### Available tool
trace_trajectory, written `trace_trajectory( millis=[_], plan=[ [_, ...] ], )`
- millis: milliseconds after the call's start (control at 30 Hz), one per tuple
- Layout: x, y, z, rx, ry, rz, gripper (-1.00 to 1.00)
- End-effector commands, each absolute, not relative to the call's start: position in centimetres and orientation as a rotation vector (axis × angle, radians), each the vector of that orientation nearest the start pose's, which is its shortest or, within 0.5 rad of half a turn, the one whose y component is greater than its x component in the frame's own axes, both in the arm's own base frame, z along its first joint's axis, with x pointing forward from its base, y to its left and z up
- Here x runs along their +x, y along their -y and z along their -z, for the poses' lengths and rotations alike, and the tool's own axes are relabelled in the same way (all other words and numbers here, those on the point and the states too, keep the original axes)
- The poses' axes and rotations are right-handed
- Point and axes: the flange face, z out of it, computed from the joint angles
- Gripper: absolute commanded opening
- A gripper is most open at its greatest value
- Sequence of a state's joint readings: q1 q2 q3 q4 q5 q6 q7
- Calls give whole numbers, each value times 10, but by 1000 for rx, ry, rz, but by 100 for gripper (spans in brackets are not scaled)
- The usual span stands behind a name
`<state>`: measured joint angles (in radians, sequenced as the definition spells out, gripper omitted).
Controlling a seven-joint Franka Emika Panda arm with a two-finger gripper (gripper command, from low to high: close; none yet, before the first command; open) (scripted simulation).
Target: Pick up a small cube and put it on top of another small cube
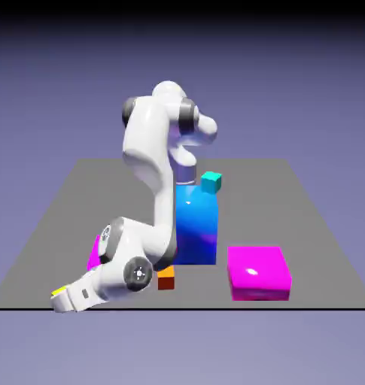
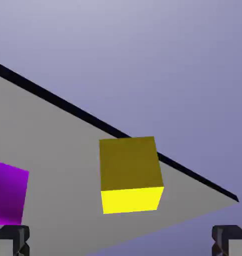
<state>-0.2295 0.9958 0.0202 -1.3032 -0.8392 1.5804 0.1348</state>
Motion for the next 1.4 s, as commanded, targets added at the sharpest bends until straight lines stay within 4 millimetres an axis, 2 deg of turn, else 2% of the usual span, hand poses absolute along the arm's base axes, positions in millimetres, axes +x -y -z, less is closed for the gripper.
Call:
trace_trajectory(
  millis=[0,33,100,133,167,200,267,300,467,700,933,1167,1367],
  plan=[
    [637,226,-118,2215,3,907,0],
    [634,233,-109,2184,-2,949,0],
    [610,258,-75,2181,-1,951,0],
    [603,265,-66,2182,-1,951,0],
    [603,265,-66,2182,-1,951,-100],
    [603,265,-66,2182,-1,951,-100],
    [628,240,-100,2180,-2,952,-100],
    [632,233,-113,2192,26,951,-100],
    [603,224,-163,2278,316,948,-100],
    [552,204,-226,2335,750,973,-100],
    [492,175,-280,2309,1197,1041,-100],
    [427,139,-322,2197,1633,1161,-100],
    [372,104,-347,2029,1972,1314,-100]
  ],
)
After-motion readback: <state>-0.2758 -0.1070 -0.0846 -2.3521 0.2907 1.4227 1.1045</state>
